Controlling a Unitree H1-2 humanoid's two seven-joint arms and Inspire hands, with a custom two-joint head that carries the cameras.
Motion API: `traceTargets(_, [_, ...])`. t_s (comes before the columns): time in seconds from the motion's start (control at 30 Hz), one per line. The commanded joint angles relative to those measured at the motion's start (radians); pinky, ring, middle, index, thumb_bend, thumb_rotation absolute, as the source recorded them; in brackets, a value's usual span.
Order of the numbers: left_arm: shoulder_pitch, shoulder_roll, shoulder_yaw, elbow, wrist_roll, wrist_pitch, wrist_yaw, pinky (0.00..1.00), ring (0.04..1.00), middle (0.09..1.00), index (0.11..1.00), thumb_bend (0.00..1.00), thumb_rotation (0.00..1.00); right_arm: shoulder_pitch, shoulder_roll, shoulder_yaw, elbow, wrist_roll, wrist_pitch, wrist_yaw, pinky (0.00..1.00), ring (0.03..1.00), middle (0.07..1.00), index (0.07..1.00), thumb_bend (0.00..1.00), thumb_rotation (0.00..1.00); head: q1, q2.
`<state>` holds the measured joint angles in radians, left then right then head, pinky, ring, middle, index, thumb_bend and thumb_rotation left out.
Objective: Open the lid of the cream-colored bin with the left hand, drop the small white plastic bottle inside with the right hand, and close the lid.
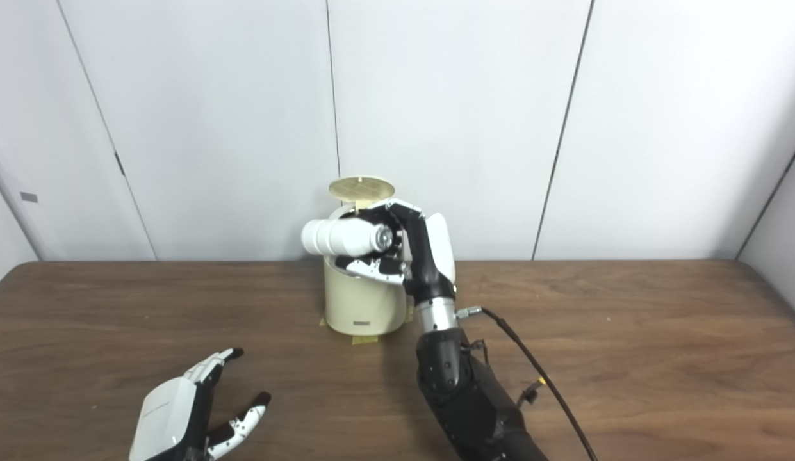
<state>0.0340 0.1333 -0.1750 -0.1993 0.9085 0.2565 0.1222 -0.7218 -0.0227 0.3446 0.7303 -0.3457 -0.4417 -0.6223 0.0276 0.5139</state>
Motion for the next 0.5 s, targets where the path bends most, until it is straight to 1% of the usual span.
traceTargets(0.0, [-0.004,-0.003,-0.005,-0.024,-0.002,-0.004,0.001,0.79,0.880,0.880,0.873,0.52,0.51,-0.064,-0.012,0.011,-0.006,-0.006,-0.028,-0.040,0.45,0.484,0.489,0.461,0.52,0.00,0.000,0.000])
traceTargets(0.1, [-0.005,-0.001,-0.004,-0.016,-0.006,-0.013,0.008,0.79,0.878,0.878,0.872,0.52,0.50,-0.072,-0.021,0.029,0.000,0.001,-0.028,-0.064,0.45,0.481,0.487,0.463,0.52,0.00,-0.001,-0.001])
traceTargets(0.33, [-0.005,-0.002,-0.006,-0.015,-0.006,-0.014,0.010,0.79,0.878,0.877,0.870,0.53,0.49,-0.087,-0.033,0.047,0.017,-0.005,-0.028,-0.107,0.46,0.483,0.485,0.464,0.52,0.00,-0.005,-0.002])
traceTargets(0.47, [-0.004,0.000,-0.006,-0.015,-0.007,-0.013,0.007,0.79,0.882,0.880,0.876,0.52,0.50,-0.094,-0.031,0.046,0.031,-0.009,-0.028,-0.135,0.45,0.481,0.487,0.463,0.52,0.00,-0.006,-0.002])
